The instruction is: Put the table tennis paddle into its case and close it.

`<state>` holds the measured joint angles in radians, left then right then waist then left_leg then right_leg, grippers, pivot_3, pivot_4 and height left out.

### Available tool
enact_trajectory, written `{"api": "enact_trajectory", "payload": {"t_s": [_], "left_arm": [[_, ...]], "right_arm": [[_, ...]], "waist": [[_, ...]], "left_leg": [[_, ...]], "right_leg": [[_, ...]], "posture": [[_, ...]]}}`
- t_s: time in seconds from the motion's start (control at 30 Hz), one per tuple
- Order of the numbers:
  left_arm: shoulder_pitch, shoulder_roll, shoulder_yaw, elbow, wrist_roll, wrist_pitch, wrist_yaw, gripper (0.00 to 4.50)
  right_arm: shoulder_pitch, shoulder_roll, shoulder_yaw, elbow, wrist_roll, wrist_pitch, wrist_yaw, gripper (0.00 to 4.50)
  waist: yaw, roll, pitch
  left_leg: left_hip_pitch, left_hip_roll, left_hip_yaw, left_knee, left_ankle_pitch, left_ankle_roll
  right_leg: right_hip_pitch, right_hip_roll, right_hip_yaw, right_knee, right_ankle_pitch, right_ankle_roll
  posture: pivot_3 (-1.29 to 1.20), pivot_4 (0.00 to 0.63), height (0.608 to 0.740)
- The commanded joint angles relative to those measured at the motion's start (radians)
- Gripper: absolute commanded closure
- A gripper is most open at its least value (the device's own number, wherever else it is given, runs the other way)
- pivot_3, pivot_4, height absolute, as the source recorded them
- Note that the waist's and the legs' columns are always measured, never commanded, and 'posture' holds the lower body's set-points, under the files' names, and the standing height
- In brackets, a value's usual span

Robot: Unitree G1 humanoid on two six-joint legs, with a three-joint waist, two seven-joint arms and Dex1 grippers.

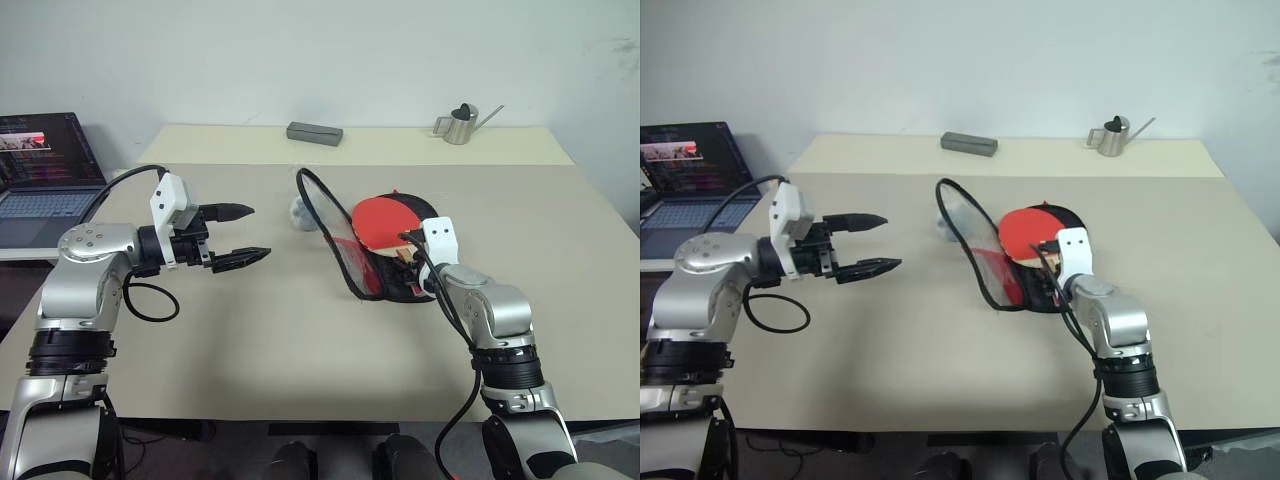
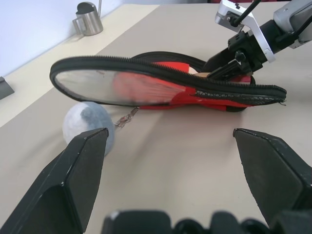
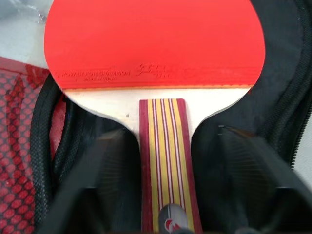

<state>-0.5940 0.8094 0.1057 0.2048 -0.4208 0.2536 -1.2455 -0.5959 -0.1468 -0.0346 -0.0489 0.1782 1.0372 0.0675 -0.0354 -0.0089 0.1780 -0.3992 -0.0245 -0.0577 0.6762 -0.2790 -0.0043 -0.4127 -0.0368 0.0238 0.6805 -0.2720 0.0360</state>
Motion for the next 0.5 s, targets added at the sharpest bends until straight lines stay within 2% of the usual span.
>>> {"api": "enact_trajectory", "payload": {"t_s": [0.03,0.5], "left_arm": [[-0.008,0.014,0.029,-0.020,-0.005,-0.013,0.006,0.00],[-0.013,0.011,0.029,-0.014,-0.003,-0.017,0.009,0.00]], "right_arm": [[-0.009,0.007,-0.018,-0.030,0.000,-0.019,-0.005,0.02],[0.013,0.012,-0.009,-0.058,0.012,0.010,0.024,0.02]], "waist": [[0.000,0.000,0.000],[0.000,0.000,0.000]], "left_leg": [[0.000,0.000,0.000,0.000,0.000,0.000],[0.000,0.000,0.000,0.000,0.000,0.000]], "right_leg": [[0.000,0.000,0.000,0.000,0.000,0.000],[0.000,0.000,0.000,0.000,0.000,0.000]], "posture": [[0.00,0.150,0.740],[0.00,0.150,0.740]]}}
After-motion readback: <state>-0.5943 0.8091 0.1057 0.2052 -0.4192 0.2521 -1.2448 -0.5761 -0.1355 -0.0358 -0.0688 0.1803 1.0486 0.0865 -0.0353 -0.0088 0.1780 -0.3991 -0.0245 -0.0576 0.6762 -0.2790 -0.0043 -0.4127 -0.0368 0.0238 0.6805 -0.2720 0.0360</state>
